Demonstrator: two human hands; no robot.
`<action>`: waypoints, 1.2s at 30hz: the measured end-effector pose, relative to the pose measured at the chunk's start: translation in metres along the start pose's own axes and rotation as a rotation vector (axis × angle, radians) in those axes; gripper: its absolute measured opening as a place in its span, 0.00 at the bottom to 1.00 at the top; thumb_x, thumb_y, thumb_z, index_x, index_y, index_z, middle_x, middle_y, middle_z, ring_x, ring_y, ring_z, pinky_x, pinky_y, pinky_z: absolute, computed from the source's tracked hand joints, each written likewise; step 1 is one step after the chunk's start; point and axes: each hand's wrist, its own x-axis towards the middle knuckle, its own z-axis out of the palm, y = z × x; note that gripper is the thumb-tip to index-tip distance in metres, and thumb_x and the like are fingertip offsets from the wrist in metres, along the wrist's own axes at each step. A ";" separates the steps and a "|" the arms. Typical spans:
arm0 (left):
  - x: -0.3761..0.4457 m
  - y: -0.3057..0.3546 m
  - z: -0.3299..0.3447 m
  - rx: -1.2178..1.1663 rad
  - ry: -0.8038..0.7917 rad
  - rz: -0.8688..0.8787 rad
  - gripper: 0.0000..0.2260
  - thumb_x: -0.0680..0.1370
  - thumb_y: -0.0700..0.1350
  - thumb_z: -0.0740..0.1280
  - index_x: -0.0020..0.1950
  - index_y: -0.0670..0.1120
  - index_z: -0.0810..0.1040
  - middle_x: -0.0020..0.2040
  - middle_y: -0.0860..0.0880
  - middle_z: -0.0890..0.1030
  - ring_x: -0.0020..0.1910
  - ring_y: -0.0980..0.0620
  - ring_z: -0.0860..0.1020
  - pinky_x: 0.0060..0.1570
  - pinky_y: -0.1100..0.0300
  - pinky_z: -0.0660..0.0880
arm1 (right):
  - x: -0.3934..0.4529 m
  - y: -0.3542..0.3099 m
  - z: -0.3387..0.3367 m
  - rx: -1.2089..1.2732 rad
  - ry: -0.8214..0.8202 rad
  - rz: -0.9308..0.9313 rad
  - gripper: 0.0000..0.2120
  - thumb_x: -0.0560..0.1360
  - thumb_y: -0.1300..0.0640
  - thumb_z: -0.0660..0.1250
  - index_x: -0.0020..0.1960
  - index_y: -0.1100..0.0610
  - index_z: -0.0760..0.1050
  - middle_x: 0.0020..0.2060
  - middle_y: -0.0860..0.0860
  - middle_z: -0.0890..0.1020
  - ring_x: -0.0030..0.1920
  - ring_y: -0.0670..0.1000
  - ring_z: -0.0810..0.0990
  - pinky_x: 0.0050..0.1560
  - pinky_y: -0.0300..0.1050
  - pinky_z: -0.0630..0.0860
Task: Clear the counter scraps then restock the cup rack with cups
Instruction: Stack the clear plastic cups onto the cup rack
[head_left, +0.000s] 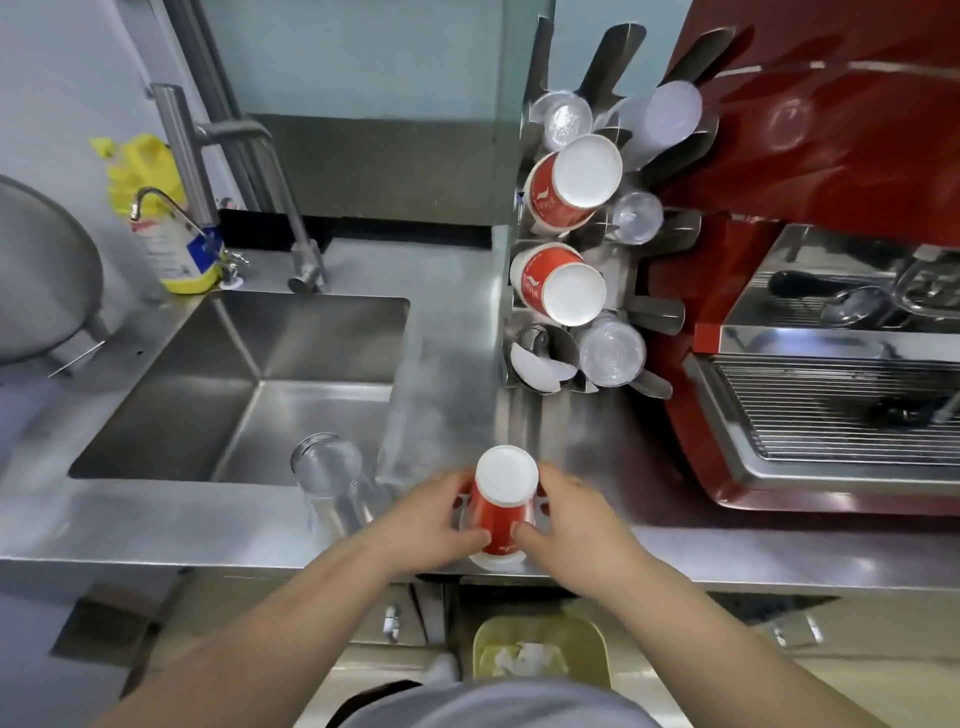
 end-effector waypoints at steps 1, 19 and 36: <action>0.003 -0.003 0.004 -0.014 -0.002 -0.004 0.27 0.70 0.49 0.73 0.68 0.53 0.70 0.60 0.54 0.76 0.59 0.56 0.75 0.56 0.62 0.72 | 0.002 0.000 0.003 0.012 -0.004 0.027 0.28 0.70 0.49 0.68 0.69 0.47 0.66 0.59 0.49 0.77 0.56 0.50 0.77 0.53 0.43 0.74; 0.021 -0.045 0.042 -0.173 0.037 -0.054 0.36 0.62 0.52 0.76 0.57 0.78 0.58 0.61 0.55 0.71 0.61 0.60 0.72 0.61 0.62 0.72 | 0.010 0.014 0.022 0.168 -0.004 0.141 0.33 0.64 0.47 0.71 0.67 0.45 0.65 0.58 0.47 0.77 0.56 0.48 0.77 0.56 0.47 0.78; 0.014 -0.027 0.068 -0.272 0.018 -0.057 0.35 0.63 0.53 0.75 0.65 0.64 0.63 0.62 0.56 0.73 0.60 0.61 0.75 0.59 0.59 0.76 | -0.017 0.032 0.020 0.298 0.059 0.145 0.31 0.60 0.45 0.71 0.63 0.42 0.68 0.56 0.43 0.73 0.56 0.44 0.76 0.58 0.44 0.77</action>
